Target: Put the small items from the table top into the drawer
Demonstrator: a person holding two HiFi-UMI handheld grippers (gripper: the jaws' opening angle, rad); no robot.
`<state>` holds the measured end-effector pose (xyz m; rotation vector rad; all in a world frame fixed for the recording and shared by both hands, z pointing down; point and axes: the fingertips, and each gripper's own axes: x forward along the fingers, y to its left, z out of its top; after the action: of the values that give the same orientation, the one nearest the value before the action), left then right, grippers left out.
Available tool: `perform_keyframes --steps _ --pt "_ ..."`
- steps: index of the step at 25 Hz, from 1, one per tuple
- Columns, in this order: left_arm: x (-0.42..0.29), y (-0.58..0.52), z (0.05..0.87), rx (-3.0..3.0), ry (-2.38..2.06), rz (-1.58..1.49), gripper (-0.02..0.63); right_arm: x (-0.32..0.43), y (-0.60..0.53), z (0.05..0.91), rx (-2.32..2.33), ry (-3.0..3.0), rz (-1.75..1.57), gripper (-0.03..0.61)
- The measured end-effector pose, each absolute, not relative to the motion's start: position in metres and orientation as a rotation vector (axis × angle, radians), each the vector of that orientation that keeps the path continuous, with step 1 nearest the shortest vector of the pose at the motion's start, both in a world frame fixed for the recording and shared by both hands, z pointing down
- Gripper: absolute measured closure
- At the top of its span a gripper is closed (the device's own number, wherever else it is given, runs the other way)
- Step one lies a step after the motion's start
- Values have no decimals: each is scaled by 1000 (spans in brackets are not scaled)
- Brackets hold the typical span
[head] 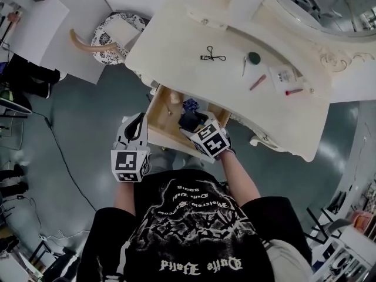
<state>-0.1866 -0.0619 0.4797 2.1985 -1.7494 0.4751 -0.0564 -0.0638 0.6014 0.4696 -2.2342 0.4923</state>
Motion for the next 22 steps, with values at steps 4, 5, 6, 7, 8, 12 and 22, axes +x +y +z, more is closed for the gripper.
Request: perform_keyframes --steps 4,5,6,7,8,12,22 --pt "-203 -60 477 2170 -1786 474 595 -66 -59 610 391 -2196 419 247" --pt "-206 -60 477 2165 -1792 474 595 -68 -59 612 380 -2192 416 247" --pt "-208 -60 477 2158 -1797 470 595 -71 -59 614 373 -2193 418 247" --pt "-210 -60 477 2150 -1801 462 595 -73 -59 616 368 -2194 425 247" --pt "-211 -60 476 2144 -1804 455 595 -75 -59 619 363 -2195 438 247" --pt "-213 -63 476 2147 -1806 468 595 -84 -57 628 324 -2187 447 247" --pt "-231 -67 479 2096 -1836 489 595 -90 -53 657 232 -2145 429 247"
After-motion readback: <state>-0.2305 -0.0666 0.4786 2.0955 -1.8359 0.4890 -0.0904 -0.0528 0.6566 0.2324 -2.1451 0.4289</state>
